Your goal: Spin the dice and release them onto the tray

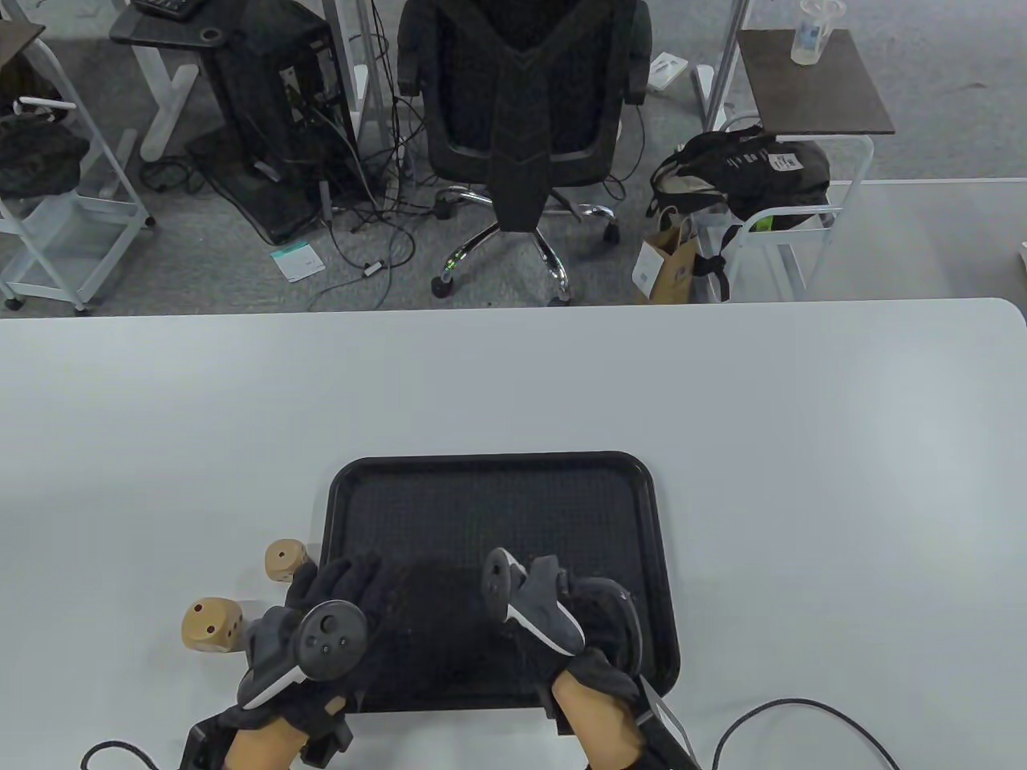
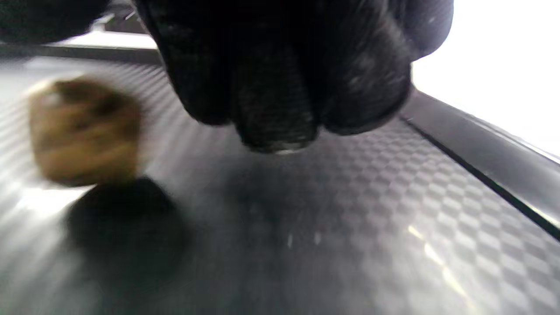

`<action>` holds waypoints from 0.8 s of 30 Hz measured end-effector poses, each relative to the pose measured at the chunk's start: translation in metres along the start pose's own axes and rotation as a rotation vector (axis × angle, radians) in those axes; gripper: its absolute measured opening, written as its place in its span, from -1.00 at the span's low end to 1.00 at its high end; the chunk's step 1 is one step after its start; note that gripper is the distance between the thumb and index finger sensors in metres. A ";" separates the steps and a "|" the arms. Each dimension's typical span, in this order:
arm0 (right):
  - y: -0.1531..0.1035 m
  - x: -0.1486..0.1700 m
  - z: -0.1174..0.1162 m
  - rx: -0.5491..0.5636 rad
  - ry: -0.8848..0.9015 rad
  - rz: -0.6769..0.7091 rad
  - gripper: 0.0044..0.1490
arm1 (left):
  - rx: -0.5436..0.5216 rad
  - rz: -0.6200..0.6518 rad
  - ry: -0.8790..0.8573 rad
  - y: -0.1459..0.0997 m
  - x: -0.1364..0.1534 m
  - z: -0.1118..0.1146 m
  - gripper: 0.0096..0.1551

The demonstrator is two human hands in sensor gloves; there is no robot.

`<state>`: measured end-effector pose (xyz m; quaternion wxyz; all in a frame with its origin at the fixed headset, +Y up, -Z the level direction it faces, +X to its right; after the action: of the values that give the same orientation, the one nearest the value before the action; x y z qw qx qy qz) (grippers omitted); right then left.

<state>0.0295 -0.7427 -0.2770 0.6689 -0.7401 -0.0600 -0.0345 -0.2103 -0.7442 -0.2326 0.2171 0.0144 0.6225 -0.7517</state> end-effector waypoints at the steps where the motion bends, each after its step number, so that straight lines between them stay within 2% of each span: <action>1: 0.002 0.007 0.002 -0.024 0.038 -0.013 -0.05 | -0.003 0.001 -0.002 -0.001 0.000 -0.001 -0.10; 2: 0.002 0.015 0.004 -0.024 0.100 -0.018 -0.02 | -0.009 0.004 -0.006 -0.001 0.000 -0.002 -0.10; 3: 0.000 0.022 0.007 0.021 0.150 -0.034 0.00 | -0.015 0.008 -0.008 -0.002 -0.001 -0.003 -0.10; 10: -0.015 0.062 0.020 0.158 0.285 -0.067 -0.02 | -0.025 0.018 -0.001 -0.003 -0.004 -0.005 -0.10; 18: -0.033 0.106 0.017 0.186 0.336 -0.104 0.00 | -0.027 0.015 0.003 -0.002 -0.004 -0.004 -0.11; 24: -0.041 0.136 0.003 0.175 0.362 -0.131 0.03 | -0.010 0.007 0.016 0.000 -0.004 0.001 -0.11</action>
<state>0.1591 -0.7300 -0.2194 0.7267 -0.6555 0.0102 -0.2051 -0.2070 -0.7436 -0.2313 0.2146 0.0214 0.6281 -0.7477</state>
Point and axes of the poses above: the tracker on the back of each hand, its own x axis roughly to the little-finger side, its own y axis roughly from the wrist to the fingertips, z = x × y, the point moved 4 cm from there along y, roughly from the wrist to the fingertips, and after that the axes turned 3 degrees about x, right-handed, at the moved point
